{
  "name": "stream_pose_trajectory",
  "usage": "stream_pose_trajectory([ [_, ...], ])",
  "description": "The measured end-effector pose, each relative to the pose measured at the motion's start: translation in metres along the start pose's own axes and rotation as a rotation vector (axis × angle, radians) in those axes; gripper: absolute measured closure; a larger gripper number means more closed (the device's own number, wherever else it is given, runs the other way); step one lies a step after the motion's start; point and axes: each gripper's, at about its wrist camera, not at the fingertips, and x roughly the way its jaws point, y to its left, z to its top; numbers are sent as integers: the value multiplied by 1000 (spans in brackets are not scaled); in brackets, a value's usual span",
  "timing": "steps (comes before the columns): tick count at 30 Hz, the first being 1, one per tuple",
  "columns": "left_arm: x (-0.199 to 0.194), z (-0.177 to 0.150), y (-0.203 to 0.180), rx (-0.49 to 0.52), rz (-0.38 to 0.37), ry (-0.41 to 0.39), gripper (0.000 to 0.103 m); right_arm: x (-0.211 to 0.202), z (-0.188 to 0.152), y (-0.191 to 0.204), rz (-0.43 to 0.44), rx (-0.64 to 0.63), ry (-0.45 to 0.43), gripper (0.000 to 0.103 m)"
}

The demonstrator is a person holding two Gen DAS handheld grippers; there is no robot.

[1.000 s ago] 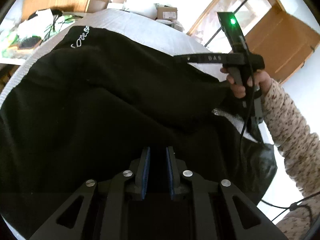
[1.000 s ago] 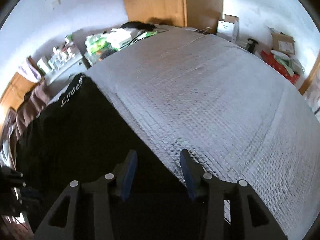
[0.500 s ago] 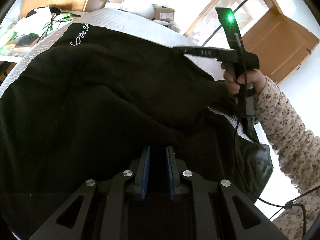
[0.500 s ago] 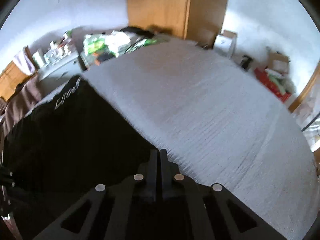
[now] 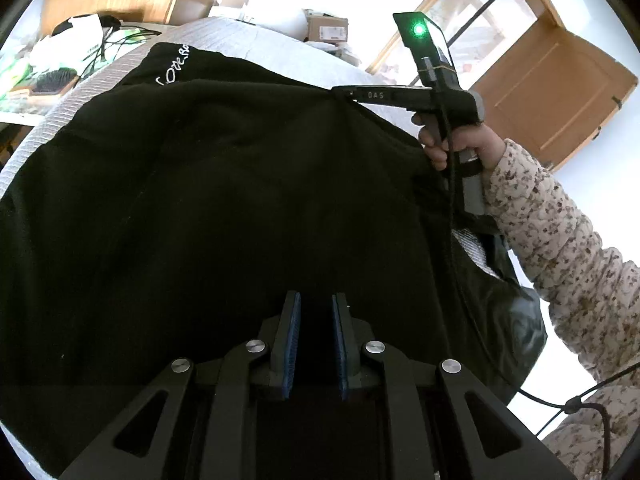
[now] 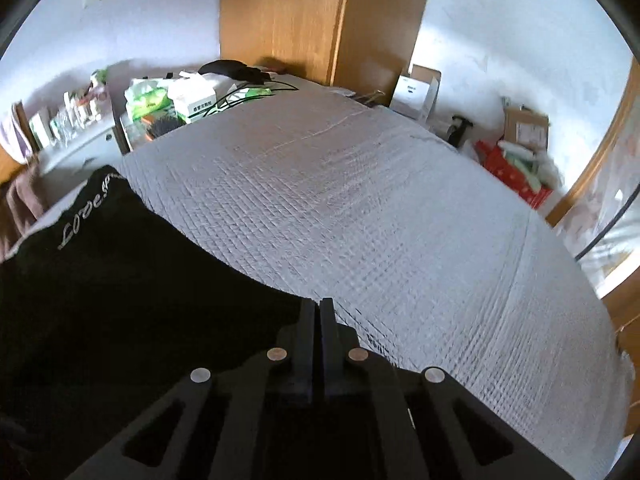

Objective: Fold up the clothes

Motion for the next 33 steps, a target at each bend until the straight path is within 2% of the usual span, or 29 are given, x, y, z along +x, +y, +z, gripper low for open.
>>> stream_pose_trajectory([
  [5, 2, 1, -1, -3, 0, -2, 87, -11, 1, -8, 26, 45, 11, 99],
  [12, 1, 4, -8, 10, 30, -10, 87, -57, -21, -45, -4, 223, -29, 97],
  [16, -7, 15, -30, 89, 31, -65, 87, -94, -48, -64, -13, 321, -69, 97],
  [20, -11, 32, -52, 174, 37, -110, 87, -127, -79, -74, -41, 354, -95, 97],
  [22, -9, 42, -63, 220, 29, -119, 87, -138, -98, -77, -21, 374, -92, 97],
  [25, 4, 53, -73, 244, 23, -113, 87, -138, -118, -58, 42, 302, -45, 96],
  [27, 15, 58, -71, 208, 12, -98, 87, -133, -127, -40, 68, 216, -14, 93],
  [30, 31, 66, -69, 157, 3, -77, 87, -124, -135, -21, 121, 152, 8, 83],
  [32, 41, 69, -68, 134, 26, -68, 87, -118, -137, -15, 149, 132, 17, 73],
  [33, 46, 71, -67, 122, 37, -63, 87, -115, -137, -12, 159, 123, 22, 71],
])
